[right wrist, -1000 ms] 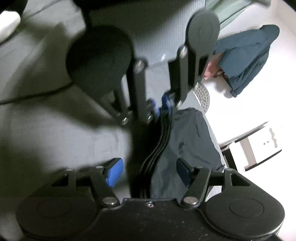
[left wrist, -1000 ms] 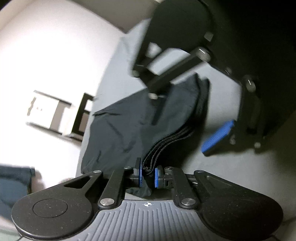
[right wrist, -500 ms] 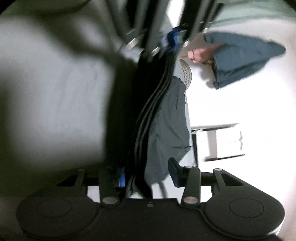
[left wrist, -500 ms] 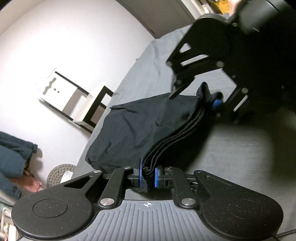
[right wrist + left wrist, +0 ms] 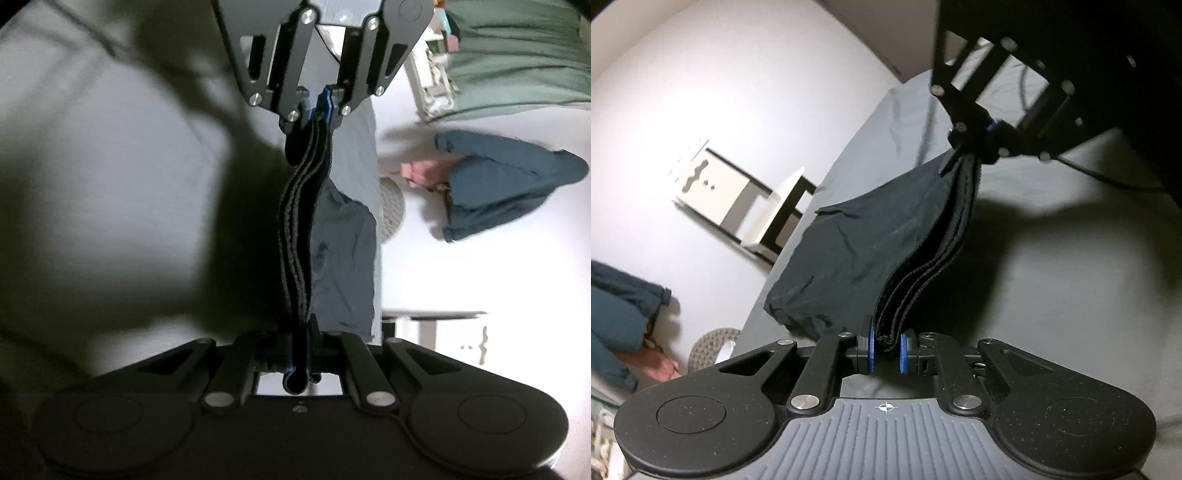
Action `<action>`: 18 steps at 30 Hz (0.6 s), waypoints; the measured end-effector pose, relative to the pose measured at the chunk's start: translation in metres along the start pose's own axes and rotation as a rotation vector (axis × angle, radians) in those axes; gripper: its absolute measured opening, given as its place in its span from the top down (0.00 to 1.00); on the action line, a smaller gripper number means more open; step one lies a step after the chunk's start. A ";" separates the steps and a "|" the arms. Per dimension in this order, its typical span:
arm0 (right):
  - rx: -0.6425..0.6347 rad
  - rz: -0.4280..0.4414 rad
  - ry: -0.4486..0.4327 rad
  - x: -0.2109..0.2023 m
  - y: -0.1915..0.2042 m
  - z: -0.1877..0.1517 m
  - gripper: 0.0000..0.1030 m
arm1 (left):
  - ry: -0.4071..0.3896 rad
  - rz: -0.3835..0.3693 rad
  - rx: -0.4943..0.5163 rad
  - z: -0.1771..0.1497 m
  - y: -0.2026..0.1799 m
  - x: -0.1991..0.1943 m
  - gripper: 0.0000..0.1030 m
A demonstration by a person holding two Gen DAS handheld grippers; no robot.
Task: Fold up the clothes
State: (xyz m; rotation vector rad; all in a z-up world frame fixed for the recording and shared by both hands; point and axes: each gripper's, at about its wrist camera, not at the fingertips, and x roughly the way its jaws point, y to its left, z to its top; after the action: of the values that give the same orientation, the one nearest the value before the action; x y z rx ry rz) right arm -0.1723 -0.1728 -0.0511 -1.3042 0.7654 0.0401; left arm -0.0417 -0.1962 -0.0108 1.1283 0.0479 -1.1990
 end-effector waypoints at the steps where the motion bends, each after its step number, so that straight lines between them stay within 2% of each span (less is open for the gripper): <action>1: -0.002 0.015 -0.010 -0.008 0.002 0.002 0.94 | -0.003 -0.009 0.008 0.000 -0.002 -0.007 0.88; 3: -0.006 0.061 -0.025 -0.025 0.005 0.006 0.94 | -0.002 -0.033 0.026 0.001 -0.009 -0.023 0.88; 8: 0.044 0.301 -0.057 -0.066 0.004 0.008 0.94 | 0.004 -0.162 0.050 0.006 -0.029 -0.067 0.88; 10: 0.058 0.385 -0.068 -0.071 0.002 0.008 0.94 | 0.006 -0.199 0.050 0.007 -0.032 -0.075 0.88; 12: 0.085 0.424 -0.074 -0.073 -0.002 0.007 0.94 | 0.012 -0.226 0.053 0.008 -0.032 -0.079 0.88; 18: 0.282 0.473 -0.058 -0.059 -0.044 -0.003 0.94 | 0.004 -0.211 0.026 0.022 0.008 -0.064 0.88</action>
State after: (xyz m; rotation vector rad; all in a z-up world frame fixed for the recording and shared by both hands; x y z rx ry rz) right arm -0.1993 -0.1664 0.0167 -0.8325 0.9782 0.3356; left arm -0.0738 -0.1672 0.0412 1.1699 0.1579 -1.3879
